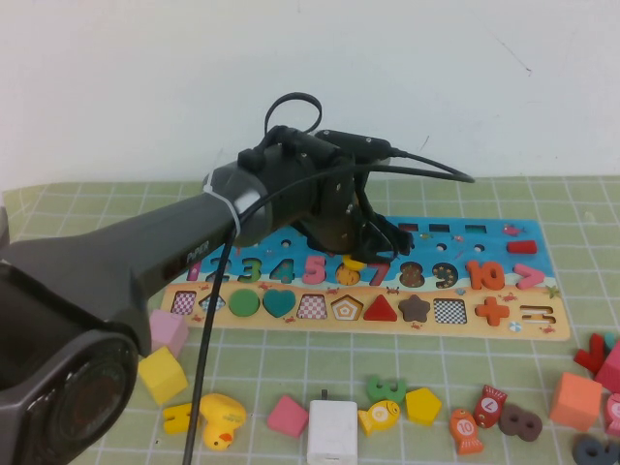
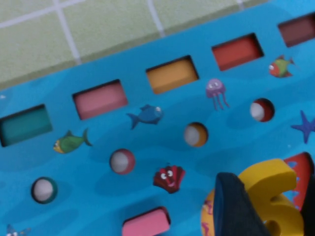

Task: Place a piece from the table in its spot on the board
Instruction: Place the "number 6" into the hole of the number 6

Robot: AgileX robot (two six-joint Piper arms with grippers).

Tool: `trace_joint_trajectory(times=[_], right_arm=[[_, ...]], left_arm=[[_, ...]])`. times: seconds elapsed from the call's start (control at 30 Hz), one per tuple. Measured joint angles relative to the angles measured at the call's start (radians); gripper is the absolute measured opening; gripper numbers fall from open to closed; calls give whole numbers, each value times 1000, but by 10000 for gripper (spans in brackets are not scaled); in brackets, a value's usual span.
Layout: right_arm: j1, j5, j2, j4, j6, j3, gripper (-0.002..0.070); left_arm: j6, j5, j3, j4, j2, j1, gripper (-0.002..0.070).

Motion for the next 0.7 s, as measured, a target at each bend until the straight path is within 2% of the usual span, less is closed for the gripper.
trace_joint_trajectory(times=[0.33,0.7], right_arm=[[0,0,0,0,0,0,-3],[0,0,0,0,0,0,-3]], left_arm=[[-47,8,0,46,2,0,249],[-67,38,-9,34,32,0,249]])
